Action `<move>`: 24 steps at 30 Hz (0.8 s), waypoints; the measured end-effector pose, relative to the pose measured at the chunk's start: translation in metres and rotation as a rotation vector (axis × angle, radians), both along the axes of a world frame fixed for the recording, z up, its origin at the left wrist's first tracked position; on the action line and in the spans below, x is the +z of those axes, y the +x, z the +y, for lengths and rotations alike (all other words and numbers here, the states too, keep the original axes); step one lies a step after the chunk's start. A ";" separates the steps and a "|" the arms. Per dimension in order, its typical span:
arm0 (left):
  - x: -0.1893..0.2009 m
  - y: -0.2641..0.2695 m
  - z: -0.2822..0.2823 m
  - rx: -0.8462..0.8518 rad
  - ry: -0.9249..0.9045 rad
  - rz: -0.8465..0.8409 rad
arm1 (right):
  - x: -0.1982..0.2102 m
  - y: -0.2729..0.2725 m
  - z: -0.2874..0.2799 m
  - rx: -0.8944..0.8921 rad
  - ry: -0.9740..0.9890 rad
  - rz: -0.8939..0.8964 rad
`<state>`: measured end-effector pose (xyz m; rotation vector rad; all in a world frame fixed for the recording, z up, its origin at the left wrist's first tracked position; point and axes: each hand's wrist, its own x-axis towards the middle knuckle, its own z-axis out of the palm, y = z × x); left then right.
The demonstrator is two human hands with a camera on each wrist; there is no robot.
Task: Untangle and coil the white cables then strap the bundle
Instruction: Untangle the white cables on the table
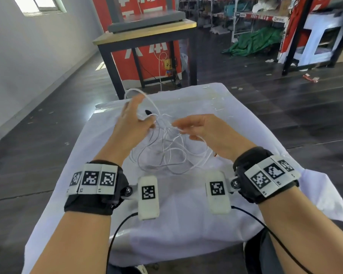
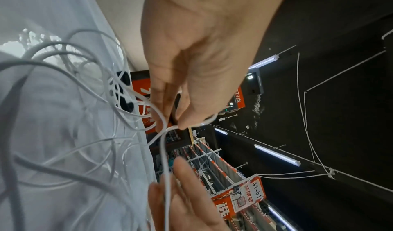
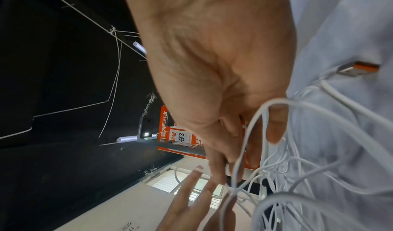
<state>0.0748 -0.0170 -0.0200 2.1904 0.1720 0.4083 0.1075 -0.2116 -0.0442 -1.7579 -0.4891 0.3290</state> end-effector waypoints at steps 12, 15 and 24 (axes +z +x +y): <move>-0.020 0.007 0.003 -0.280 0.079 0.333 | -0.013 0.021 -0.010 -0.228 -0.610 0.034; -0.032 0.009 0.000 -0.297 0.293 0.378 | -0.024 0.023 -0.007 -0.217 -0.689 0.046; -0.026 0.012 -0.013 -0.153 0.398 0.017 | -0.019 0.020 -0.012 -0.287 -0.159 0.086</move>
